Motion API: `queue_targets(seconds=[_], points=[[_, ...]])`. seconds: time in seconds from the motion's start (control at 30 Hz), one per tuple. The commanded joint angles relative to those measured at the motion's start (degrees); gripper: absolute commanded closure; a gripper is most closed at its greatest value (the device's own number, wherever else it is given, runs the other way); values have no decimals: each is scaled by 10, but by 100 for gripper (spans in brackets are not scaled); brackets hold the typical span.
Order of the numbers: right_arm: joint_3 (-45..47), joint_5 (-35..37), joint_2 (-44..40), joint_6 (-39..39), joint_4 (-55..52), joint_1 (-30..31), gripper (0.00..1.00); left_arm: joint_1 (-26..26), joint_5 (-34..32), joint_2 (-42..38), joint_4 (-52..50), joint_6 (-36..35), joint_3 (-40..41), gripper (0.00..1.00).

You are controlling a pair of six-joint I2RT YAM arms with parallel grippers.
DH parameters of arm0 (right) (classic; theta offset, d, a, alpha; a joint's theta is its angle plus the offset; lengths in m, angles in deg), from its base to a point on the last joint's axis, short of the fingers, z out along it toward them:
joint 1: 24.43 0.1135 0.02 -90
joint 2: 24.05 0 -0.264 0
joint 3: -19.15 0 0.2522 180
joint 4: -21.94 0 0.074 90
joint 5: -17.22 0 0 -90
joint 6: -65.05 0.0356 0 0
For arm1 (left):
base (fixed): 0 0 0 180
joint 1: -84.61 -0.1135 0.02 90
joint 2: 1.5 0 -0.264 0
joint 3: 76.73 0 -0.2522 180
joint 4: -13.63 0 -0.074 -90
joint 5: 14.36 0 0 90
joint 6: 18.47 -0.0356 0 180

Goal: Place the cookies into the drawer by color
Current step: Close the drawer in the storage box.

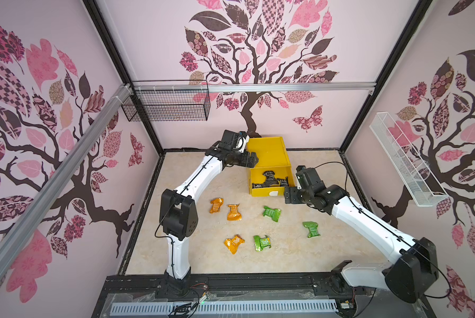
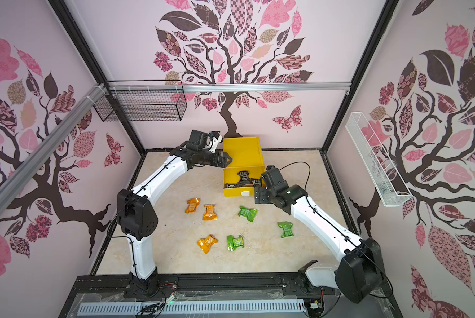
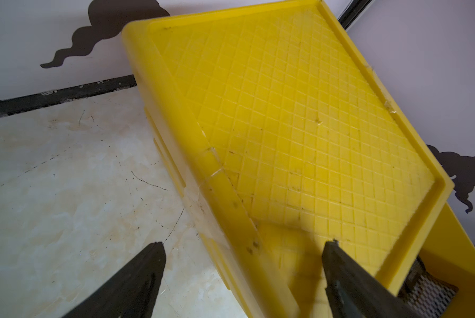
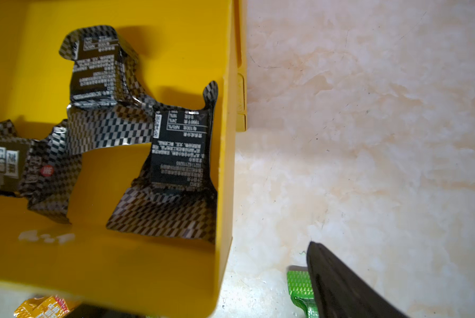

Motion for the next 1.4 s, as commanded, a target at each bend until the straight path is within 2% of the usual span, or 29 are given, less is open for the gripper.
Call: queue_targets(seconds=[0.0,0.47,1.37], points=[[-13,-18,14,5,12,-5,12,4,-3,16,-23,-3,-15,10],[-35,-42,56,12,47,-32,24,5,2,30,-24,-3,11,22],[-124,-39,160,12,141,-77,24,5,11,22,-15,-8,39,28]])
